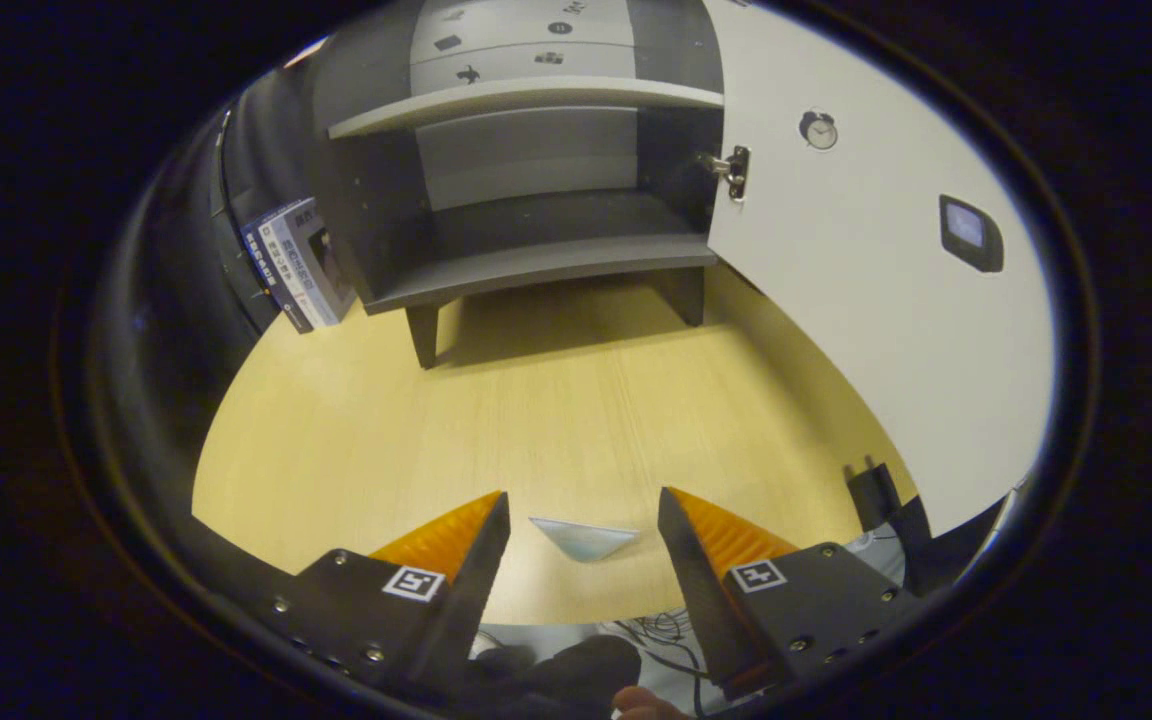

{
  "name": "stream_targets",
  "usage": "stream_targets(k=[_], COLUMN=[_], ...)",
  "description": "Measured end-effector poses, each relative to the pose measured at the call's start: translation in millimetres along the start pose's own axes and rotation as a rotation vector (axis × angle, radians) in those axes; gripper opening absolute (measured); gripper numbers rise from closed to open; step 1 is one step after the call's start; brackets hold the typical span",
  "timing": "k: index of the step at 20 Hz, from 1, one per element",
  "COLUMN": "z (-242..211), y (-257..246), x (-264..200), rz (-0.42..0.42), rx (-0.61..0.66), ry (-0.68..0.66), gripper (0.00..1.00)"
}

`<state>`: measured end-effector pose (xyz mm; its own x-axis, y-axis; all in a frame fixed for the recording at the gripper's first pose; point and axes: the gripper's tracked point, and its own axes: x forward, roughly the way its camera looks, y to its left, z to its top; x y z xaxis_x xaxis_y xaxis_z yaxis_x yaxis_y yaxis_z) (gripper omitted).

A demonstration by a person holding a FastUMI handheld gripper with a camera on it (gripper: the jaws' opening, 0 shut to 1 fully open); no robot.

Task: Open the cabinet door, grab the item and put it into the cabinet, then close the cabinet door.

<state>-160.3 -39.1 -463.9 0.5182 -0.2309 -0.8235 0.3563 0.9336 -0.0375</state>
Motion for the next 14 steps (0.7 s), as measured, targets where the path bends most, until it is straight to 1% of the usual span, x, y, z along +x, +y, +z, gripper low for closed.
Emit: stream_targets(k=[5,8,11,13,14], z=[-21,-30,-36,-40,-42], y=[3,-5,-8,-7,-8], x=[26,37,44,51,52], rz=[-0.015,-0.05,-0.062,-0.062,-0.065], rx=[0.041,0.08,0.095,0.077,0.066], ry=[0.05,0.072,0.087,0.092,0.088], gripper=[0.88,0.88,0.88,0.77,0.55])
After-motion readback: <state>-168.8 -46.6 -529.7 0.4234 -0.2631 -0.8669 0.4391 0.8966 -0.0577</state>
